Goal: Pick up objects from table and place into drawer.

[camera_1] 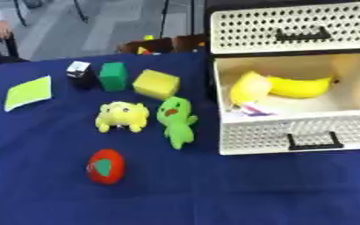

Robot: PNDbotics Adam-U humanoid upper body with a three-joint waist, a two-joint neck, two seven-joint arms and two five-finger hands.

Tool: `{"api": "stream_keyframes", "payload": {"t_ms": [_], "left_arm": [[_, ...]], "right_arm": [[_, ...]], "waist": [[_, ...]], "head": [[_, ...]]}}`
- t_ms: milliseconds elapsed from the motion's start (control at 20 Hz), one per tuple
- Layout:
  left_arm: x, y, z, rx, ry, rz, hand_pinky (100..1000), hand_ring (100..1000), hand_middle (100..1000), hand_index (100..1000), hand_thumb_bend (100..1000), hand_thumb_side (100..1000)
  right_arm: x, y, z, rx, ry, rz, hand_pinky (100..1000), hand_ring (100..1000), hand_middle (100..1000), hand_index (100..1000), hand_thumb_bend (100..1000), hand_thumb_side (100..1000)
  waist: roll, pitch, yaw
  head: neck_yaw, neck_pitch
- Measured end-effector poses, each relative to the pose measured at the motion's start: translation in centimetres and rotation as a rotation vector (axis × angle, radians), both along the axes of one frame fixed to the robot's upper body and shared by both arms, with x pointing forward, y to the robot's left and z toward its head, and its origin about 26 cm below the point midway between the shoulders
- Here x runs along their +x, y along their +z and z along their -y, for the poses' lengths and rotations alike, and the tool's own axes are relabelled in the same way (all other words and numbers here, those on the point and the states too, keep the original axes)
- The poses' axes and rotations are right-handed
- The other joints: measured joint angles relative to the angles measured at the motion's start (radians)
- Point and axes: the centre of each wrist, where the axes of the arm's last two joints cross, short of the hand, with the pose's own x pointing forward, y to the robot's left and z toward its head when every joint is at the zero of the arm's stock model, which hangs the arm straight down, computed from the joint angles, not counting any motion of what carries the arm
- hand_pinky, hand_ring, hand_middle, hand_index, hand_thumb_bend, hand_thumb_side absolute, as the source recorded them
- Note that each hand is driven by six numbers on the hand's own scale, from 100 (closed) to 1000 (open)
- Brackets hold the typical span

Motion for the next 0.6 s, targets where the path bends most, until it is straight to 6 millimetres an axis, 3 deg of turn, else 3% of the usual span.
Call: {"api": "stream_keyframes", "payload": {"t_ms": [250,600], "left_arm": [[0.8,0.8,-0.5,0.200,0.012,-0.142,727,912,933,1000,377,940],[2.2,2.0,-0.3,0.357,-0.023,-0.328,741,924,939,1000,513,861]], "right_arm": [[0.1,-0.7,-0.4,0.035,0.023,-0.014,443,541,457,781,100,674],[0.3,-1.7,-1.2,0.052,0.049,-0.041,452,531,451,774,100,679]], "waist": [[0.001,-0.014,-0.009],[0.009,-0.019,-0.024]], "head": [[0.001,0.020],[0.015,0.020]]}}
